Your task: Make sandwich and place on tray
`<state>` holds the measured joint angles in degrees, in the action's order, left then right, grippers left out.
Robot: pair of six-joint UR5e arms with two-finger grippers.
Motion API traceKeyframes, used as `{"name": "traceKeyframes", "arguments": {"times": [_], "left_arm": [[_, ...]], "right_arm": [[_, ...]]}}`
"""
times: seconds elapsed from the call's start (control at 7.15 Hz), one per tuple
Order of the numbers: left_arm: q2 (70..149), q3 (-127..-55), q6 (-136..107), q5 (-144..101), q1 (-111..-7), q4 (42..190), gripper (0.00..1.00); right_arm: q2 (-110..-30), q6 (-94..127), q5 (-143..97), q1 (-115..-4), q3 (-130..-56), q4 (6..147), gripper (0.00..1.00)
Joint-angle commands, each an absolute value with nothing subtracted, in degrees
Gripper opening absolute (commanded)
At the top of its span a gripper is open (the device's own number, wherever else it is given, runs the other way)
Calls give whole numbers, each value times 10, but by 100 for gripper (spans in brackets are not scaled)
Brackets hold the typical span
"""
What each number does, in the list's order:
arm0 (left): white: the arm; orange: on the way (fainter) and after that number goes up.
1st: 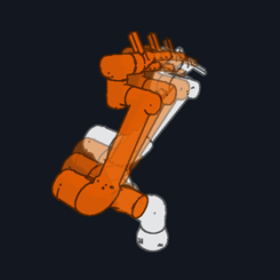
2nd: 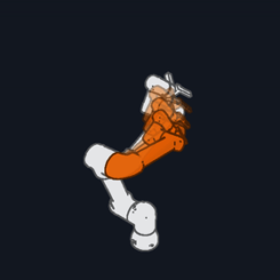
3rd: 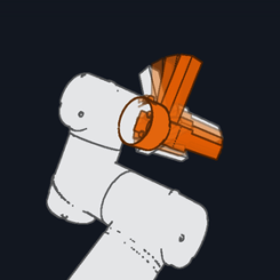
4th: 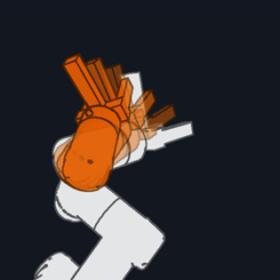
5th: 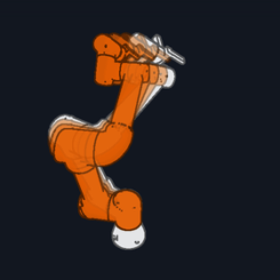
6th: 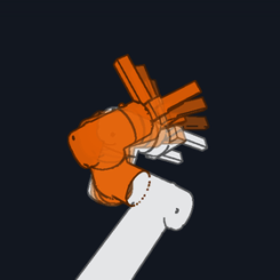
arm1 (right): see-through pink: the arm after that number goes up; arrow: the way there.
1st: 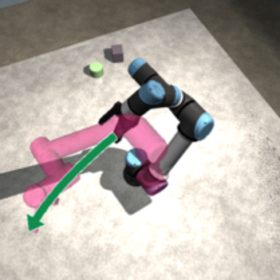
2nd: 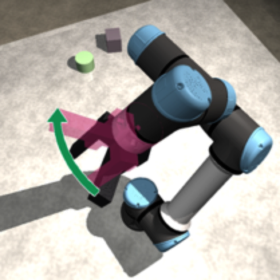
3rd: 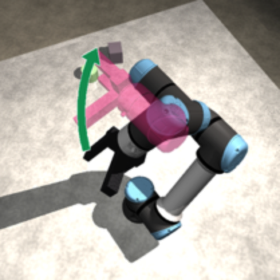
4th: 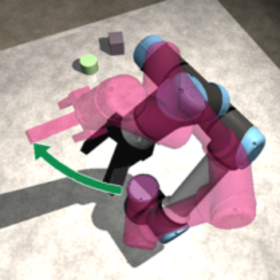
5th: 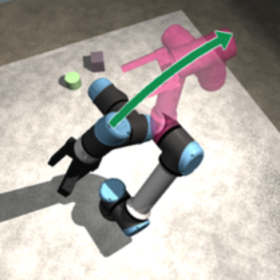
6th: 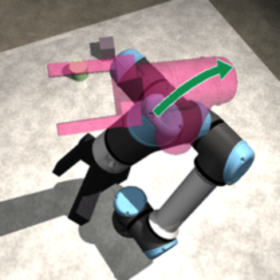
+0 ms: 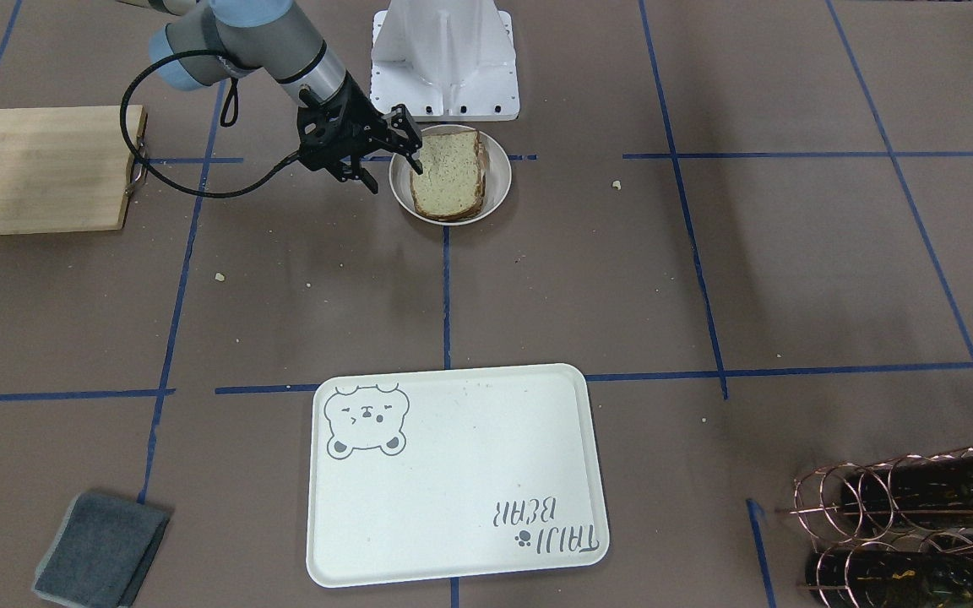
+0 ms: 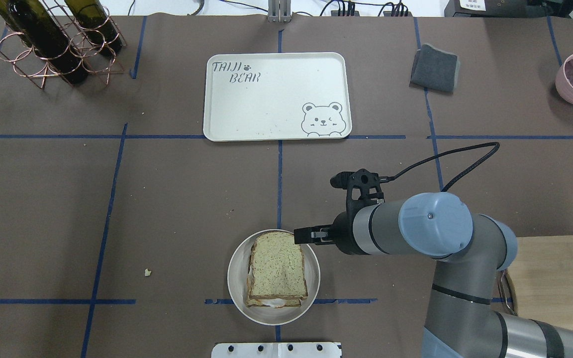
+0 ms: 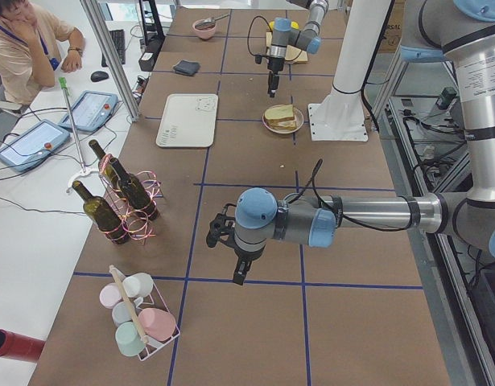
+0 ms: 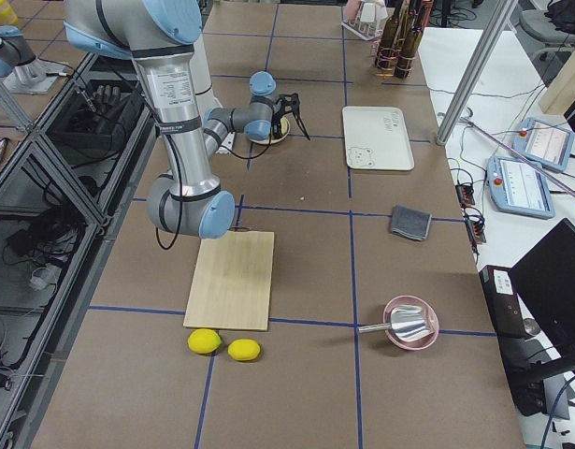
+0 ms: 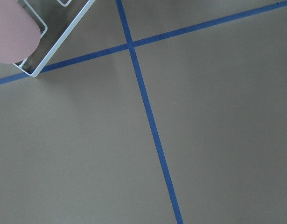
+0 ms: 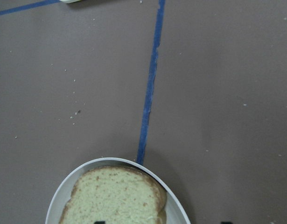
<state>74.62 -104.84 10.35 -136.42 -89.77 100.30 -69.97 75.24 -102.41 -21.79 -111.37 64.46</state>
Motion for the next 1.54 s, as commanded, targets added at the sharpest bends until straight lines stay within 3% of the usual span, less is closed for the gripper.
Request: {"name": "traceKeyframes", "arguments": {"times": [0.0,0.14,0.56,0.7,1.4], "left_arm": [[816,-1048,95,-1366,-897,1031,100],[870,-1051,96,-1366,-897,1041,100],[917,-1061,-36,-1386,-870,1145,100],[913,-1080,-56,-1386,-795,1196,100],[1040,-1150,-685,-1226,-395,1197,100]], "right_arm": [[-700,659,-1089,-301,-1141,778,100],[-703,577,-1102,-342,-1143,823,100],[-787,352,-1171,-484,-1138,856,100],[-825,292,-1191,-528,-1138,855,100],[-1034,51,-1273,-763,-1138,851,100]]}}
